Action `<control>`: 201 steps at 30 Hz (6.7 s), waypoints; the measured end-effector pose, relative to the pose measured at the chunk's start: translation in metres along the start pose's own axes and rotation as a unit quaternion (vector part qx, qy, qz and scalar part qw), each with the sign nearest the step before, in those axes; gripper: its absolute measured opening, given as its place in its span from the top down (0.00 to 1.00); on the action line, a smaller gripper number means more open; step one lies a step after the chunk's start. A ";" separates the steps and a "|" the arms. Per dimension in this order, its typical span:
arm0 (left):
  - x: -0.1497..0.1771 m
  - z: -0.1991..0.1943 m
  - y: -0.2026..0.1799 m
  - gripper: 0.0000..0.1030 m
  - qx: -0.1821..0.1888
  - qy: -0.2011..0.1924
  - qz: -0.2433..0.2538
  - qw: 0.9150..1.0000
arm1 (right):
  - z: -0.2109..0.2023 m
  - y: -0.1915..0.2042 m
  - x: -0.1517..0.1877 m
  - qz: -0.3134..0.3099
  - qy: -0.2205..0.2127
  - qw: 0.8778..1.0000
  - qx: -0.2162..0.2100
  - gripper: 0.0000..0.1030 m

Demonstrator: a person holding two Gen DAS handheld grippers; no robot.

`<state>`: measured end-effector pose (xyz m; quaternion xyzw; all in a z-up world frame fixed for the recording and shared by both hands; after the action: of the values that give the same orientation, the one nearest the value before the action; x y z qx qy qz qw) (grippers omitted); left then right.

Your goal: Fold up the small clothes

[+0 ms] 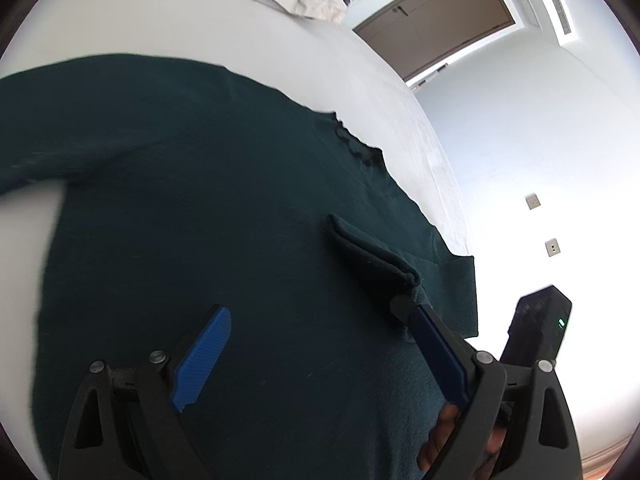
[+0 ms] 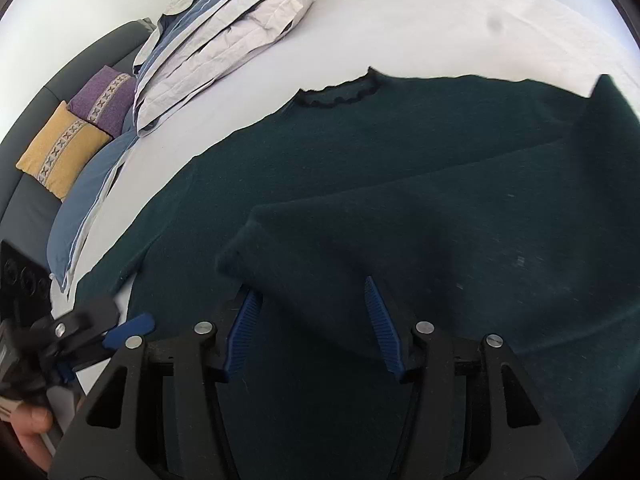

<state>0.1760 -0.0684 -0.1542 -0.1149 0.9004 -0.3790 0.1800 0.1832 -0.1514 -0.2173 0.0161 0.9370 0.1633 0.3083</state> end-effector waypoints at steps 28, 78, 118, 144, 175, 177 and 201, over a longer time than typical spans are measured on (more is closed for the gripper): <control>-0.070 0.065 -0.073 0.91 -0.061 -0.028 0.131 0.989 | -0.202 -0.227 -0.002 0.149 -0.137 0.978 0.044 0.49; -0.074 0.080 0.001 0.91 -0.068 -0.064 0.095 0.991 | -0.127 -0.257 0.010 0.067 0.021 0.989 0.131 0.89; -0.085 -0.119 0.103 0.39 -0.067 -0.184 -0.012 0.980 | -0.192 -0.146 -0.016 0.027 -0.094 0.992 0.080 0.53; -0.110 -0.272 0.315 0.93 -0.063 -0.349 -0.351 0.867 | -0.163 0.001 0.011 -0.032 -0.059 0.998 -0.011 0.53; 0.004 -0.009 0.001 0.27 -0.170 -0.115 0.211 0.956 | -0.092 -0.063 -0.006 0.110 -0.017 0.990 -0.092 0.48; 0.002 -0.018 0.010 0.27 -0.161 -0.120 0.196 0.960 | -0.071 -0.048 -0.018 0.109 0.000 0.989 -0.100 0.46; -0.091 -0.127 0.094 0.27 -0.141 -0.197 0.047 0.969 | -0.035 -0.039 -0.082 -0.005 0.037 0.999 0.006 0.94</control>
<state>0.1993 0.1091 -0.1185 -0.1692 0.8959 -0.2096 0.3532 0.2320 -0.2093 -0.1563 0.0069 0.9487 0.1569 0.2743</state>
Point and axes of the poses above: each gripper's, at about its wrist camera, not at the fingertips, and z roughly the way its jaws point, y to its left, x to its underside, the point moved 9 cm from there along z, roughly the way its jaws point, and after that the axes turned 7 degrees about -z, right-handed, at the moved point
